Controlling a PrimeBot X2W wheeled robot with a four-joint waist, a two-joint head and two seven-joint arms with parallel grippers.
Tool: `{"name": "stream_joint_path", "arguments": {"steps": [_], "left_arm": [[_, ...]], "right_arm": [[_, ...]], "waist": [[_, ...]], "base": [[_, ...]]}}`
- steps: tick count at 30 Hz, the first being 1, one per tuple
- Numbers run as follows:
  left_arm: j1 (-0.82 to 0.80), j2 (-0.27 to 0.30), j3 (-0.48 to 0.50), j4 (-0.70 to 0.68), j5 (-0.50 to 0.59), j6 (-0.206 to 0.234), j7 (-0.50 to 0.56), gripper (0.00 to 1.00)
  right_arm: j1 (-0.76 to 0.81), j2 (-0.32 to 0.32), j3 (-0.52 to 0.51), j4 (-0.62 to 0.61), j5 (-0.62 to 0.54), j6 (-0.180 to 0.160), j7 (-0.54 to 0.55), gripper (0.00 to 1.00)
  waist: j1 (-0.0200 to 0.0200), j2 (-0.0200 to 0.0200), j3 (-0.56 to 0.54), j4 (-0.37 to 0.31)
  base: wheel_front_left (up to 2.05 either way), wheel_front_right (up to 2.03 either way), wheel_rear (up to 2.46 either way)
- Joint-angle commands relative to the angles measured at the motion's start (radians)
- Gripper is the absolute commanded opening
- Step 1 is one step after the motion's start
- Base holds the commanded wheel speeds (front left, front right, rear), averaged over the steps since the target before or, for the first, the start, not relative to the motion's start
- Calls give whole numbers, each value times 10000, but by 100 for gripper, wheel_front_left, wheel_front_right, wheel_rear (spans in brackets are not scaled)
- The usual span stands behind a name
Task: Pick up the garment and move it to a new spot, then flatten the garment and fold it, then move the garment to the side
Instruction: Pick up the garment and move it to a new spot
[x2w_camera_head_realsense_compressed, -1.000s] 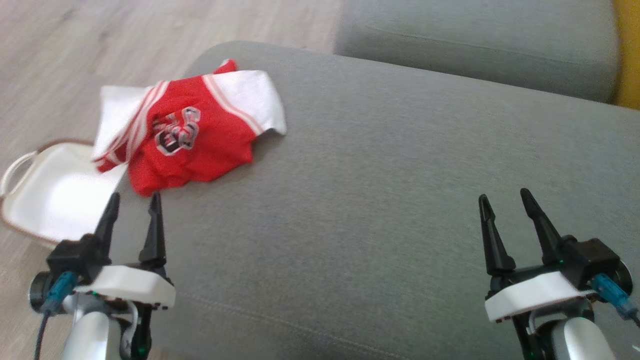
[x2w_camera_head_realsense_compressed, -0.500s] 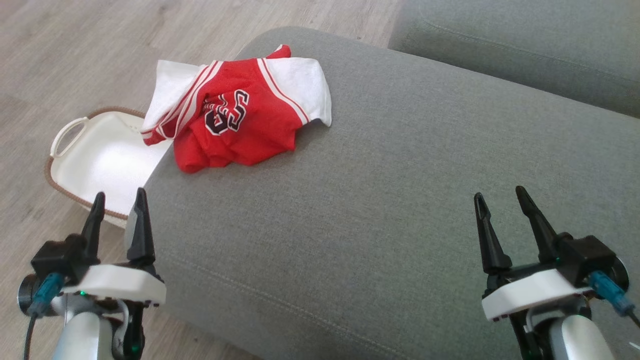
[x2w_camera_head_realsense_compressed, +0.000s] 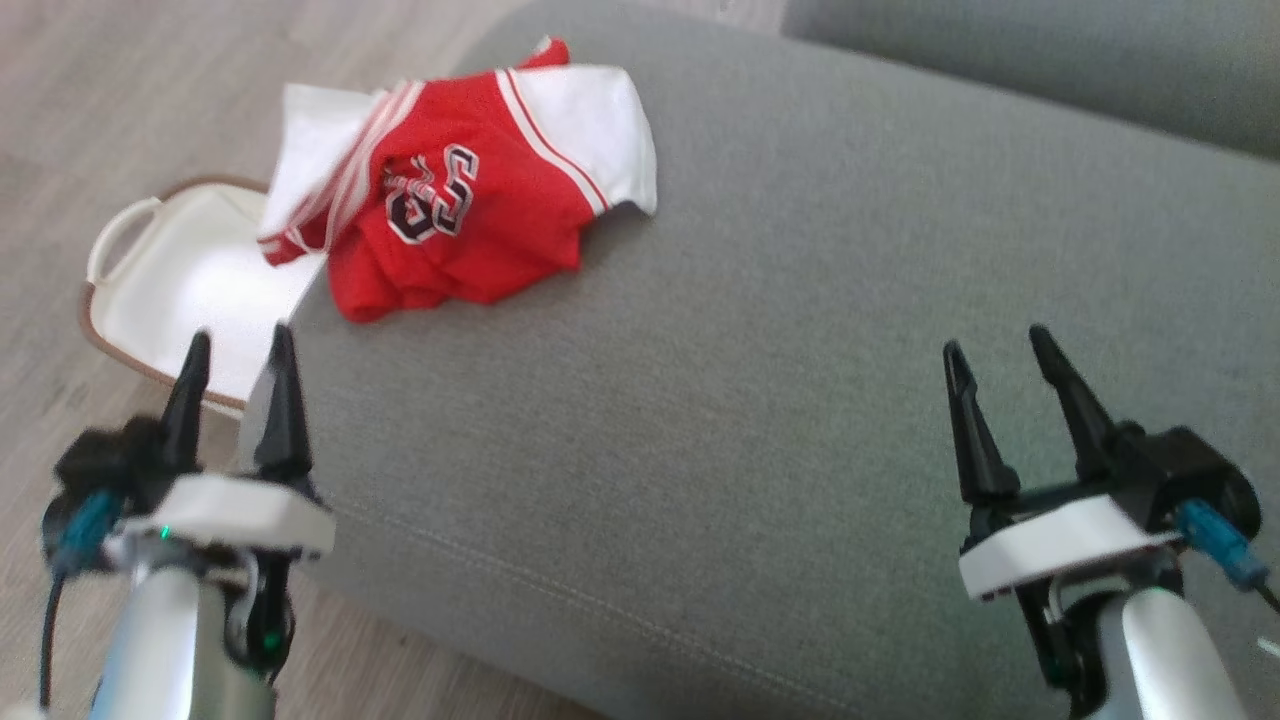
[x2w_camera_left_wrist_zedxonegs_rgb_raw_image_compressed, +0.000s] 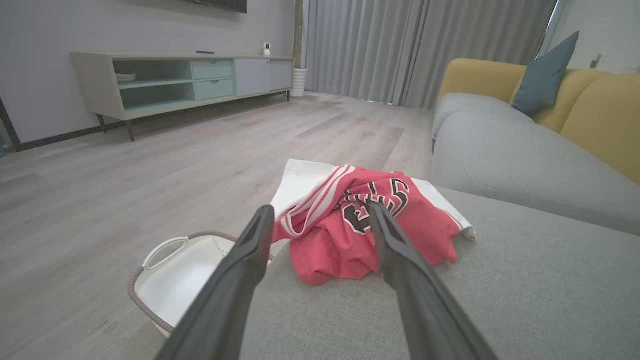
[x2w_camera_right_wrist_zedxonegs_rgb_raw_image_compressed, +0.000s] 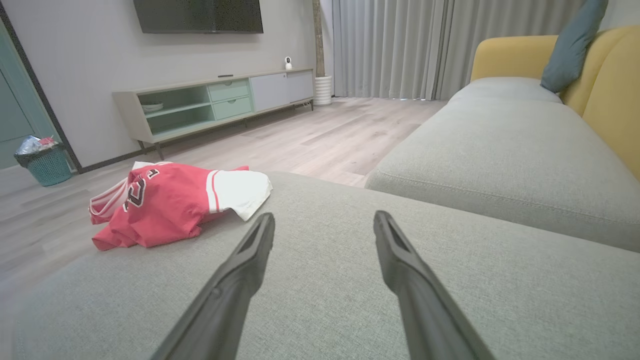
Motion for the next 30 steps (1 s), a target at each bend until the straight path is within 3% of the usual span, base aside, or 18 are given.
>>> {"name": "stream_joint_path", "arguments": {"steps": [1, 7, 13, 22, 23, 24, 25, 30], "left_arm": [[-986, 201, 206, 87, -137, -101, -88, 100], [-2610, 494, -48, 1659, -427, -275, -1, 100], [-4727, 737, -608, 4345, -789, -386, 298, 100], [-6694, 1061, -1734, 7324, -1812, -409, 1750, 100], [-6807, 1111, -1849, 7463, -1941, -410, 1836, 83], [-6912, 1193, -1973, 7546, -2026, -410, 1822, 33], [-7006, 1299, -2043, 7638, -2102, -410, 1754, 0], [-7410, 1746, -2129, 7873, -2162, -411, 628, 0]], "right_arm": [[-618, -51, 289, -498, -187, -7, 130, 100], [-1097, -51, 312, -791, -601, -7, 499, 100], [-1322, -51, 81, -1183, -972, -7, 873, 100], [-1392, -51, -13, -1578, -1130, -7, 1119, 100], [-1388, -51, 2, -1590, -1126, -7, 1133, 100], [-1392, -51, 19, -1599, -1125, -7, 1143, 100], [-1398, -51, 17, -1610, -1118, -7, 1147, 100], [-1337, -51, -137, -1666, -1059, -7, 1115, 100]], "waist": [[0, 0, 701, -360], [0, 0, 1772, -830], [0, 0, 2678, -1089], [0, 0, 3080, -1174], [0, 0, 3084, -1184], [0, 0, 3083, -1199], [0, 0, 3075, -1214], [0, 0, 2930, -1210]], "base": [[0, 0, 0], [0, 0, 0], [0, 0, 0], [0, 0, 0], [0, 0, 0], [0, 0, 0], [0, 0, 0], [0, 0, 0]]}}
